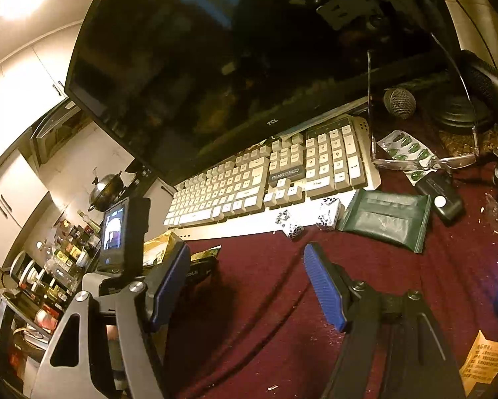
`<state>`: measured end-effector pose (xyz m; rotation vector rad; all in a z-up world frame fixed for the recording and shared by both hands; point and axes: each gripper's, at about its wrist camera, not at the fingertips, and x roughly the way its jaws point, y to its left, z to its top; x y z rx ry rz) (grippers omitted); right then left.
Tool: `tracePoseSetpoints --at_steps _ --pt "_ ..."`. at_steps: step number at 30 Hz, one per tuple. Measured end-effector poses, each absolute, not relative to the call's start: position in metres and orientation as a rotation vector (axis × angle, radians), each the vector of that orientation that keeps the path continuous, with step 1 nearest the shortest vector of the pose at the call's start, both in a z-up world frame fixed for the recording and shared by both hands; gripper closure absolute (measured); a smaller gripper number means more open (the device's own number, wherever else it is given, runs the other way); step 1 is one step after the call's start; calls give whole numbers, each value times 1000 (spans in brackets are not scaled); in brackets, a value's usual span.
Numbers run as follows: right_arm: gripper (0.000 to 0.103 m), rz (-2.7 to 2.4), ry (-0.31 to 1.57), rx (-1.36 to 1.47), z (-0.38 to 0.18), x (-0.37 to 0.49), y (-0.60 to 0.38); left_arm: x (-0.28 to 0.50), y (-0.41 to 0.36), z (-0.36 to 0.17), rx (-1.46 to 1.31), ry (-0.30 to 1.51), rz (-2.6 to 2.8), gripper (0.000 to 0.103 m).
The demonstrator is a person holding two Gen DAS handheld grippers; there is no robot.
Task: Organize snacks
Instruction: 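Close right gripper on the dark green pouch while left holds the gold-green pack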
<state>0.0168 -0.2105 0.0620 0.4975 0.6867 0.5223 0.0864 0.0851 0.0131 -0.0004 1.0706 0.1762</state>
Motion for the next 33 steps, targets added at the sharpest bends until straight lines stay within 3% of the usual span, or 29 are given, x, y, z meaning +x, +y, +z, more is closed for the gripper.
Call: tracePoseSetpoints --at_steps 10,18,27,33 --pt "32 453 707 509 55 22 -217 24 30 27 -61 967 -7 63" --pt "32 414 737 444 58 19 -215 31 36 11 -91 894 34 63" --pt "32 395 879 324 80 36 -236 29 34 6 -75 853 26 62" --pt "33 368 1003 202 65 89 -232 29 40 6 -104 855 13 62"
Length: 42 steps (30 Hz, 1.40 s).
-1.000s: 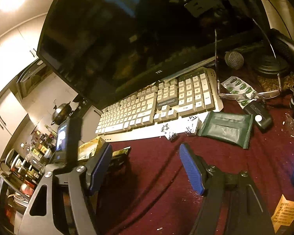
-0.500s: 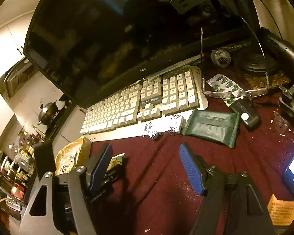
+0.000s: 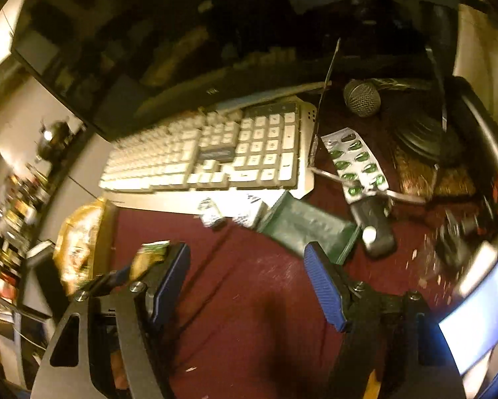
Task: Organize snacks
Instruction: 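Close right gripper on the dark green pouch while left holds the gold-green pack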
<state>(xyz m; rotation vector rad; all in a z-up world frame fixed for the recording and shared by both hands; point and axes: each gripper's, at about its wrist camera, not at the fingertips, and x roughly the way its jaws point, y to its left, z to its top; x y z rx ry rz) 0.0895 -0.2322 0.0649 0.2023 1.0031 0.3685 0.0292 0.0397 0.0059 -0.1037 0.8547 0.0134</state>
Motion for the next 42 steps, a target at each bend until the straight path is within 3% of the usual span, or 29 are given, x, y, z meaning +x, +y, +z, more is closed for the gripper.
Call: tracePoseSetpoints --at_steps 12,20,27,33,42 --pt "33 313 1071 89 36 142 -233 29 42 6 -112 853 6 62" --pt "32 424 1171 88 26 124 -217 28 42 5 -111 853 6 62" --pt "33 354 1153 -119 22 105 -187 28 42 5 -111 853 4 62" --pt "56 300 1140 -155 24 94 -180 28 42 6 -112 854 2 62" --pt "60 295 979 41 35 39 -192 27 41 7 -117 850 -8 62"
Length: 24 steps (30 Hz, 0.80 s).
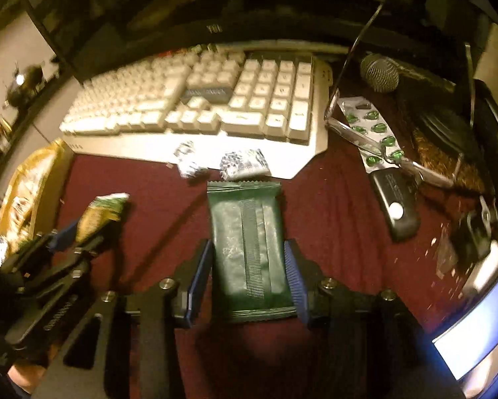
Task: Organize snacks
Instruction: 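Close right gripper on the dark green pouch while left holds the gold-green pack, then lift the gold-green pack and green pouch off the cloth with both grippers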
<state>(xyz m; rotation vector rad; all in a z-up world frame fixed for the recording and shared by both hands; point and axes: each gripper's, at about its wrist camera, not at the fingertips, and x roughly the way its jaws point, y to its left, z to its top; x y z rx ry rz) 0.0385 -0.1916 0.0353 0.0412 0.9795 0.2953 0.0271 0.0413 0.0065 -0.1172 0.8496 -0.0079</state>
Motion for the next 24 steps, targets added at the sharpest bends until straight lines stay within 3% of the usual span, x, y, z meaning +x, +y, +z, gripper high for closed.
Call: tracePoseSetpoints --at_steps 8,24 --pt "60 261 707 85 52 26 -193 18 35 16 -96 787 -26 62" --pt "60 299 631 95 56 19 -193 -10 27 46 12 542 67 62"
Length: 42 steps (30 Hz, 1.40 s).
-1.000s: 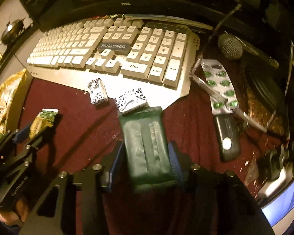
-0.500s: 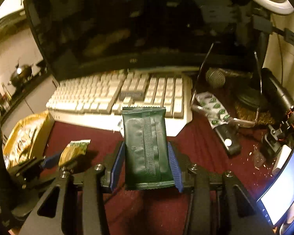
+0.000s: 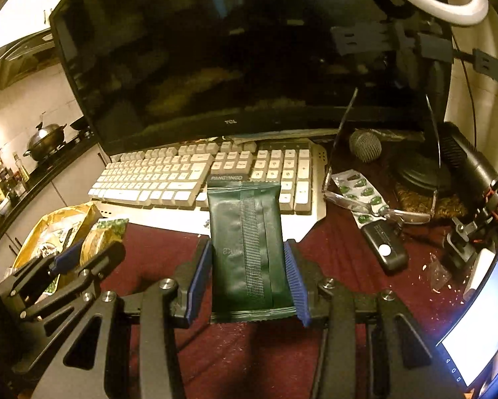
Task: Organize snacks
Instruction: 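Lift the gold-green pack and green pouch off the cloth with both grippers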
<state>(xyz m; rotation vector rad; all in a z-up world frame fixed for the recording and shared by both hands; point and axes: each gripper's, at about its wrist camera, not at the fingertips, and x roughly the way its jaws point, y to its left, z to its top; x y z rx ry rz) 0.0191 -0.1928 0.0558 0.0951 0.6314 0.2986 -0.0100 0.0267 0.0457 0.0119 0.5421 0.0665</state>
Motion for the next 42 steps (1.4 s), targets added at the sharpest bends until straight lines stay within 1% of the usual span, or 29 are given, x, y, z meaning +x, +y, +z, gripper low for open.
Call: tracePoseSetpoints --at_steps 13,42 --pt "60 329 592 54 62 11 -183 -7 29 44 10 562 110 62" --pt "60 330 581 43 64 11 -180 -10 28 44 22 544 116 62"
